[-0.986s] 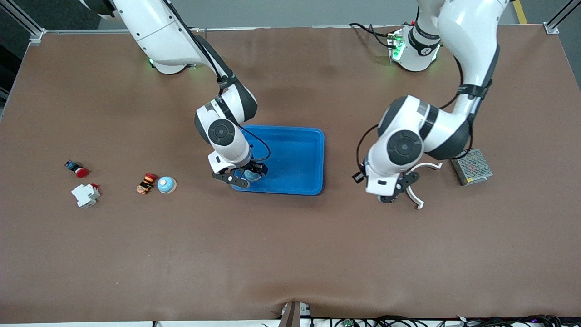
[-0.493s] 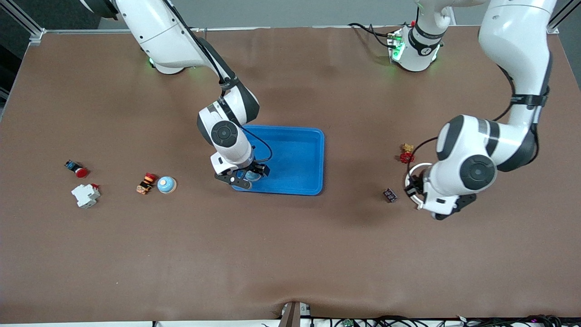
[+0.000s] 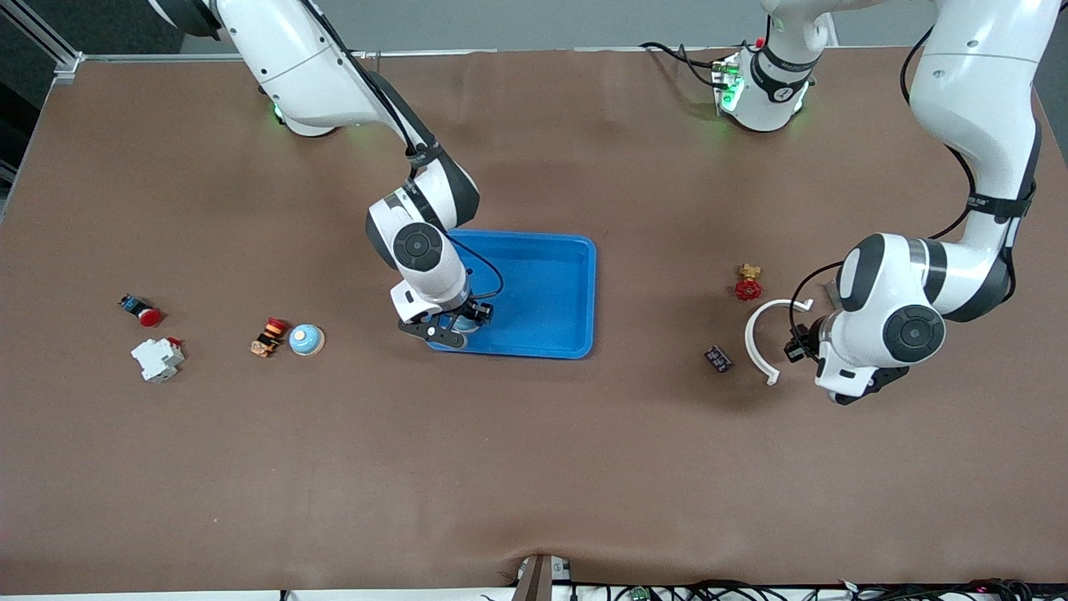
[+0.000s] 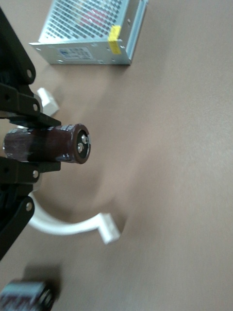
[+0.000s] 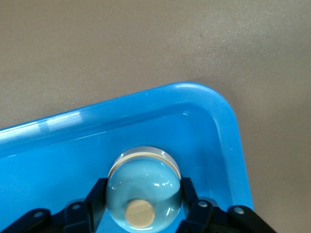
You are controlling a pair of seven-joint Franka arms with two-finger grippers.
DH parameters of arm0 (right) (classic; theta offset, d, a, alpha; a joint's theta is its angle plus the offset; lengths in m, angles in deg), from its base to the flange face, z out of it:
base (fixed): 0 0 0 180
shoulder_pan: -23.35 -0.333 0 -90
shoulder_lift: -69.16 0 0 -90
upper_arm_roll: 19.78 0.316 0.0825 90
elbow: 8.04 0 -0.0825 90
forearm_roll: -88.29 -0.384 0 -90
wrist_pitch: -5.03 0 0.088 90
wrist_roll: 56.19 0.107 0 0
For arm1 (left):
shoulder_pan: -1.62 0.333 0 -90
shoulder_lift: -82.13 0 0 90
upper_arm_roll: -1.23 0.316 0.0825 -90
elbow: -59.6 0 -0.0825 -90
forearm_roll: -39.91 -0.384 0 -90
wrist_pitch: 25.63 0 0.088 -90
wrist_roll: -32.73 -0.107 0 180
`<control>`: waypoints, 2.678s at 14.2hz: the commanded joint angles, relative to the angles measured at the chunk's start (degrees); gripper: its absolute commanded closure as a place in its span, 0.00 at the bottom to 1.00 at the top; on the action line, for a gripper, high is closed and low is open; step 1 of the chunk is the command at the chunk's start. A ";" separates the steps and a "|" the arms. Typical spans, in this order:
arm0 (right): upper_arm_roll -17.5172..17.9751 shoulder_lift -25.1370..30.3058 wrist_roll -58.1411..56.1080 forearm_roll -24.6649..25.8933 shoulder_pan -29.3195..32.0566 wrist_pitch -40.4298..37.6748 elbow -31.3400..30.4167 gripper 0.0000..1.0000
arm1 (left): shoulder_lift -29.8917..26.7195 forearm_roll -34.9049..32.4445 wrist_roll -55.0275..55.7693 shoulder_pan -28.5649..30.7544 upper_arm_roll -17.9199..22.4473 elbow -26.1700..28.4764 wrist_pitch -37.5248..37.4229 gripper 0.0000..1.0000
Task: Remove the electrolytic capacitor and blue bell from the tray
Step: 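Lower the capacitor beside the white arc while the right gripper carries the bell, then lower the bell onto the table with the right gripper while the left gripper lifts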
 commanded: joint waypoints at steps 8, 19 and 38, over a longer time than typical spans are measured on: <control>-0.34 1.39 0.90 0.37 1.14 -15.69 10.06 1.00 | 3.44 -3.35 -0.08 1.72 -0.58 1.06 5.56 0.83; -0.34 -1.93 -15.62 0.37 13.01 -16.59 15.78 1.00 | -1.74 -3.35 0.18 1.37 -5.05 -9.03 -5.84 0.00; -0.43 -16.88 -18.17 0.55 16.61 -9.20 28.71 1.00 | -18.45 1.73 -13.52 2.16 -9.90 -16.77 -20.61 0.00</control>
